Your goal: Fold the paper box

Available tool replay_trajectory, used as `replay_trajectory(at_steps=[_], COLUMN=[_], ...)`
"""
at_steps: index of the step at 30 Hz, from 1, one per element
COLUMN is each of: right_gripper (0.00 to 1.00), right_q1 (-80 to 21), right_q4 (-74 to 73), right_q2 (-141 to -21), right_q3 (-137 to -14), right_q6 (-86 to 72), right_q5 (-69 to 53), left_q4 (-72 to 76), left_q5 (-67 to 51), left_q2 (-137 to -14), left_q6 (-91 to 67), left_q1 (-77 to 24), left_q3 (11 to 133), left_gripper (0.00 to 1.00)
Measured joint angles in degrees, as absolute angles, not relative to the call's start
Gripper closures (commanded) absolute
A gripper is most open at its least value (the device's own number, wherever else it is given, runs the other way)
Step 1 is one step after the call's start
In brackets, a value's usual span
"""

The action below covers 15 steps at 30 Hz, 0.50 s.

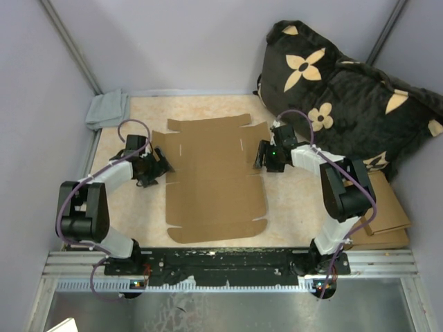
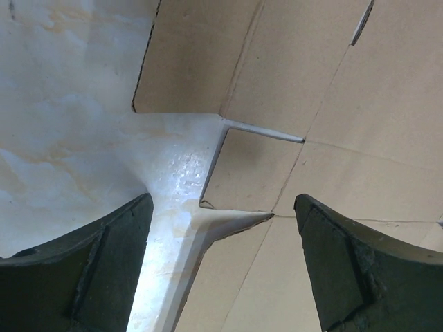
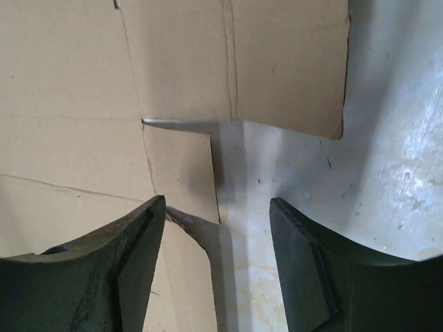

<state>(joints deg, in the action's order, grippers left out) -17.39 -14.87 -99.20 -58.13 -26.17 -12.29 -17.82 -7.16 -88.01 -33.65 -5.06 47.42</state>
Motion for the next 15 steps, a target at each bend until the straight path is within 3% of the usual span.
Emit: replay_trajectory(at_steps=[15], right_gripper=[0.40], right_q1=[-19.8], right_q4=[-13.2], right_q2=[-102.8], right_q3=[-61.3], right_q6=[-24.1], right_q5=[-13.2], left_q4=[-13.1], left_q5=[-10.2], left_q2=[-92.2], left_q6=[-33.3], left_q1=[-6.4], left_q3=[49.8], left_gripper=[0.18])
